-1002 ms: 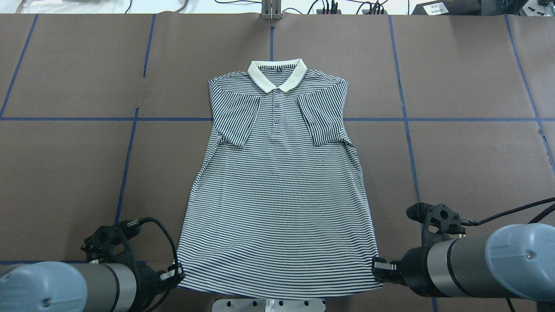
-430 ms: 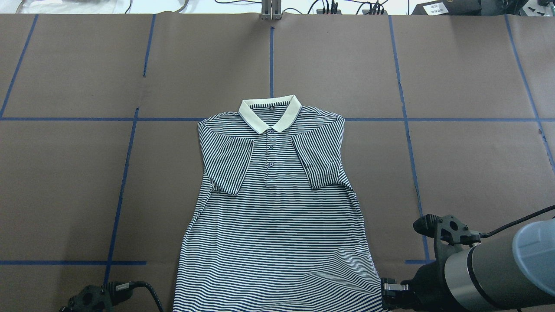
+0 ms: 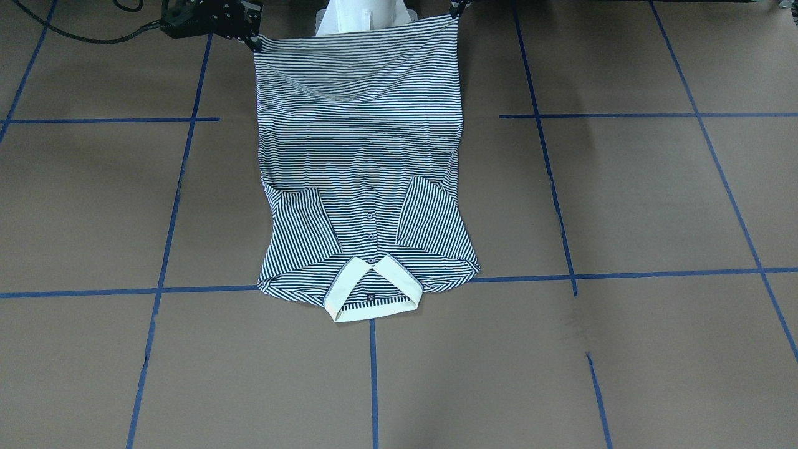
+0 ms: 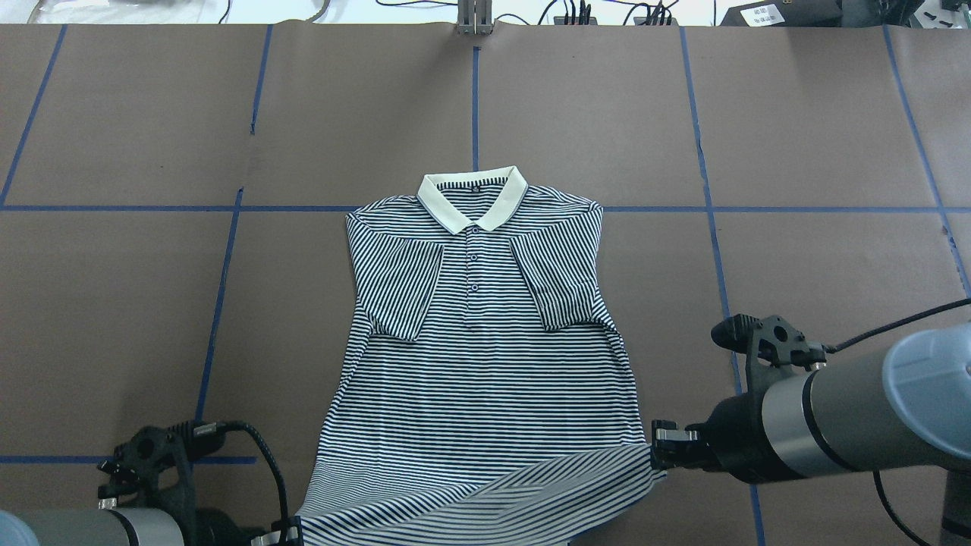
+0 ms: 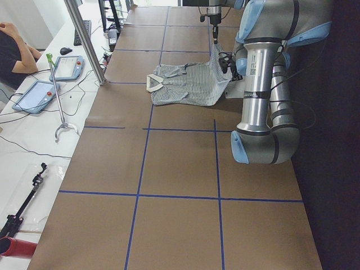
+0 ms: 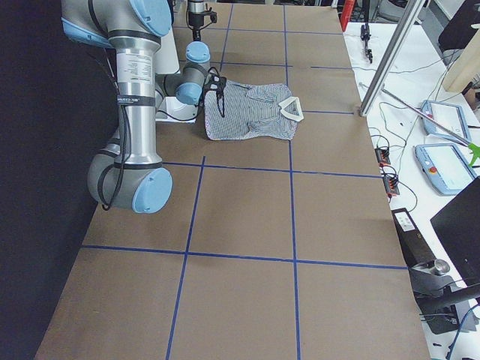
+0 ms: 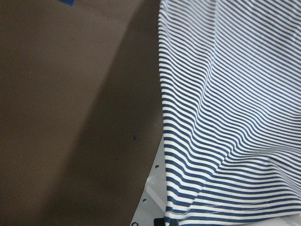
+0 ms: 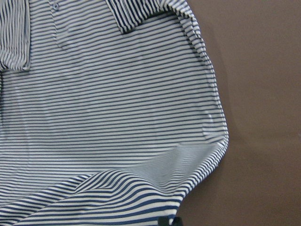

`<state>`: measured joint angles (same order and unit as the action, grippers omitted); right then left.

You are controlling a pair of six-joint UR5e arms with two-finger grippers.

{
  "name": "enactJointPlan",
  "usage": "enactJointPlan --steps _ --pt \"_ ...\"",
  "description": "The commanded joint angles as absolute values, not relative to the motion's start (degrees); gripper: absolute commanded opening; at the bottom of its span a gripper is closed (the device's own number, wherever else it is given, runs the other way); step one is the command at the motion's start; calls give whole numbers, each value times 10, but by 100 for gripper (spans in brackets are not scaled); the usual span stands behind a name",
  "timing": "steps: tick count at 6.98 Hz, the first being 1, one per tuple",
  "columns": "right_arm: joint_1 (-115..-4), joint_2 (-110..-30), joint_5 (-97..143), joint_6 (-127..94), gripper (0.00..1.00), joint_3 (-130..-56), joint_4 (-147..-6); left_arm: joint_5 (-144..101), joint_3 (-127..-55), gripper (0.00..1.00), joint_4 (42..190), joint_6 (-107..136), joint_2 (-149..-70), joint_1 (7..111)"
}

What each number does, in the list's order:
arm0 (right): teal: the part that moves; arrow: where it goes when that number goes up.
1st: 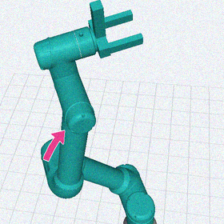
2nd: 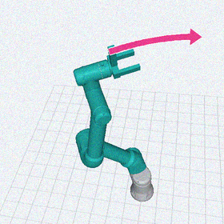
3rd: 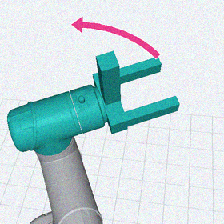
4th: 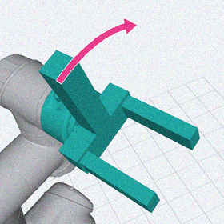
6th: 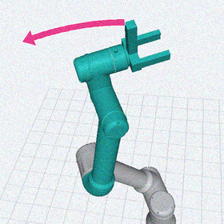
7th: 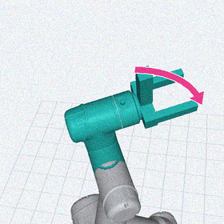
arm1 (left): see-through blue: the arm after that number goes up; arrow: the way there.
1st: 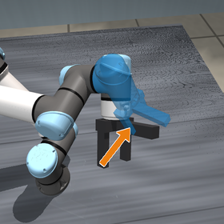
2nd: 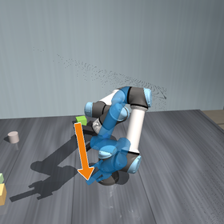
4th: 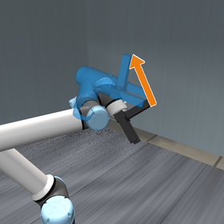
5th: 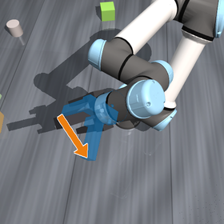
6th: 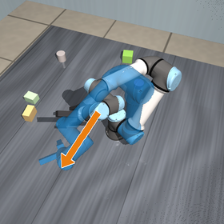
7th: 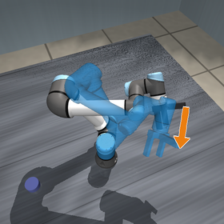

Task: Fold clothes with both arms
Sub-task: 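Lift the hem with both grippers and fold it toward the collar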

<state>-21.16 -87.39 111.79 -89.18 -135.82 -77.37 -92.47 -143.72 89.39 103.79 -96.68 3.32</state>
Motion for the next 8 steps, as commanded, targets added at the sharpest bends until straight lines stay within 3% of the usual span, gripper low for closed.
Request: enactJointPlan --steps 1,5,8 --pt "-287 -814 1115 -788 0 -1292 -773 -924 -1387 0 897 946 -986 117" --pt "-404 -690 1115 -728 0 -1139 -771 -927 -1301 0 901 880 -1071 236" --pt "-451 -620 1116 -700 0 -988 -737 -932 -1153 0 982 828 -1103 319"
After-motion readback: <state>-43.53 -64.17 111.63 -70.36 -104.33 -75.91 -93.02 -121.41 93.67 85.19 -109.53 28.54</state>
